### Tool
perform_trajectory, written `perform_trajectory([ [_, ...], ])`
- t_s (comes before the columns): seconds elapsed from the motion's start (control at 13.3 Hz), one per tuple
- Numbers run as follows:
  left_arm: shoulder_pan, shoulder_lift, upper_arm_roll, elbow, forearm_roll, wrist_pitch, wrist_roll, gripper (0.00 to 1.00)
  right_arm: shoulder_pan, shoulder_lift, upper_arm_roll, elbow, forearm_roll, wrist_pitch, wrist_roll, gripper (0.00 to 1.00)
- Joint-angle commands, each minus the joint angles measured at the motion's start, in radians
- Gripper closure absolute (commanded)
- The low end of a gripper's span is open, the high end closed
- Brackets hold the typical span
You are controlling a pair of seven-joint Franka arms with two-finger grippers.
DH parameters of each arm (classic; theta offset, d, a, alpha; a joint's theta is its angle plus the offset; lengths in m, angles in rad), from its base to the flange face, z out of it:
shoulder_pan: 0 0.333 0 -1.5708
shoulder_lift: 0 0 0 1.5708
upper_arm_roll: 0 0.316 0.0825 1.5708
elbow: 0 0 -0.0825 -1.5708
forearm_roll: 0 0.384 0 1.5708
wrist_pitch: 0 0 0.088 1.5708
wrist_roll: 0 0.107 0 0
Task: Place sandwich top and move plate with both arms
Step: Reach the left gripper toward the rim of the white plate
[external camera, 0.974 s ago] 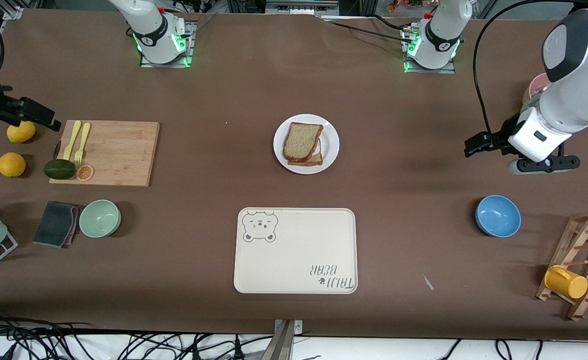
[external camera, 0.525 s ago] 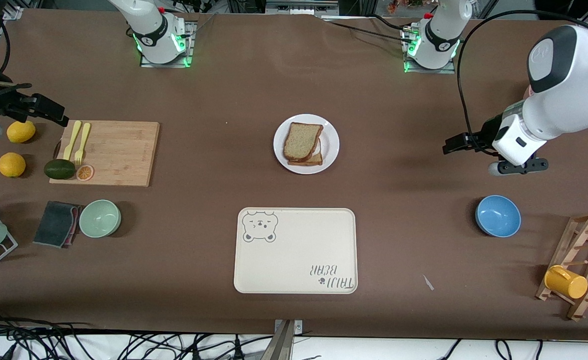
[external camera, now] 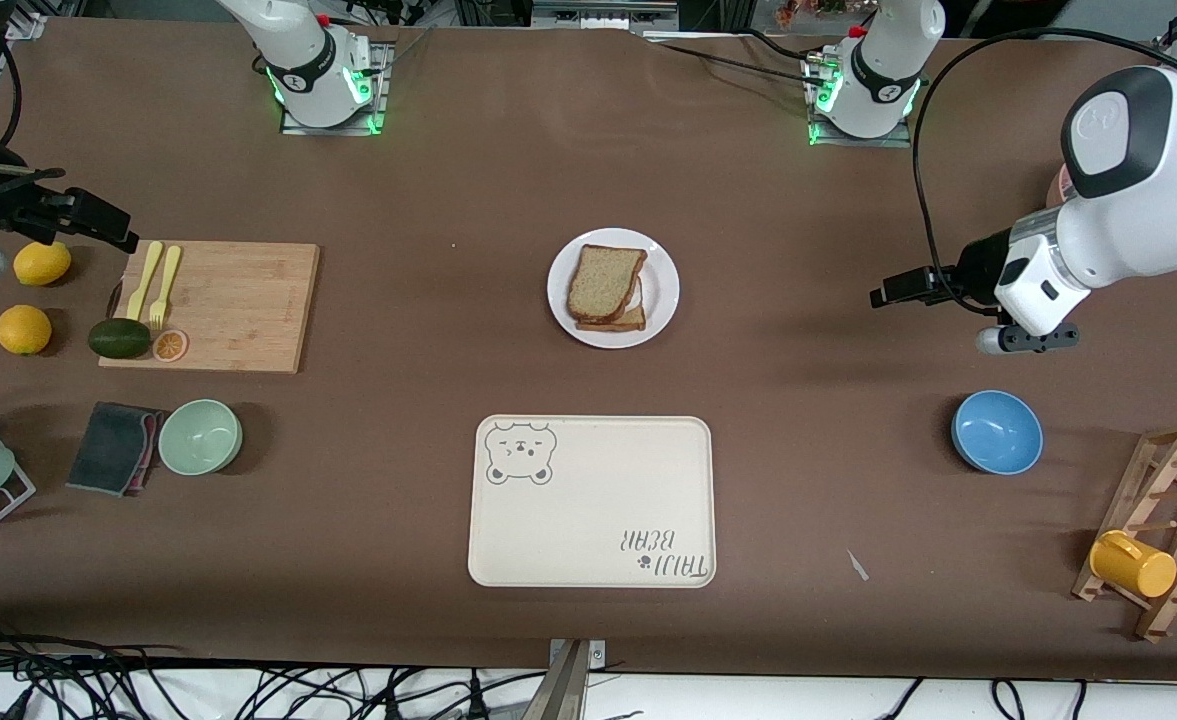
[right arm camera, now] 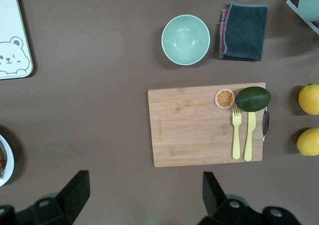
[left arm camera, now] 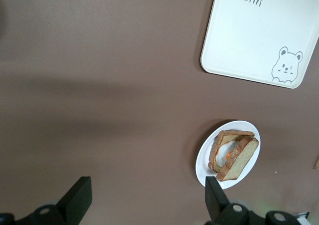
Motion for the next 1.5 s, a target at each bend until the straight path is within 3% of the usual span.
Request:
perform_trajectory([
  [0.0, 0.011, 0.009, 0.002, -0.048, -0.091, 0.035, 0.082, 0.0, -0.003, -0.011, 0.002, -0.009, -0.01, -0.011, 0.003, 0.0],
  [0.22, -0.032, -0.016, 0.039, -0.169, -0.18, 0.11, 0.186, 0.0, -0.003, -0.011, 0.003, -0.009, -0.01, -0.012, 0.003, 0.0],
  [0.45, -0.127, -0.022, 0.154, -0.266, -0.296, 0.115, 0.389, 0.0, -0.004, -0.011, 0.002, -0.009, -0.008, -0.02, 0.003, 0.0],
  [0.75, -0.161, -0.016, 0.161, -0.357, -0.454, 0.139, 0.577, 0.0, -0.006, -0.008, -0.003, -0.009, -0.005, -0.032, 0.001, 0.0],
  [1.12, -0.164, 0.076, 0.175, -0.351, -0.533, 0.124, 0.725, 0.0, -0.006, -0.008, -0.003, -0.007, -0.002, -0.034, 0.0, 0.0],
  [1.42, -0.17, 0.216, 0.178, -0.244, -0.531, 0.078, 0.734, 0.0, -0.006, -0.006, -0.003, -0.009, 0.005, -0.035, 0.0, 0.0],
])
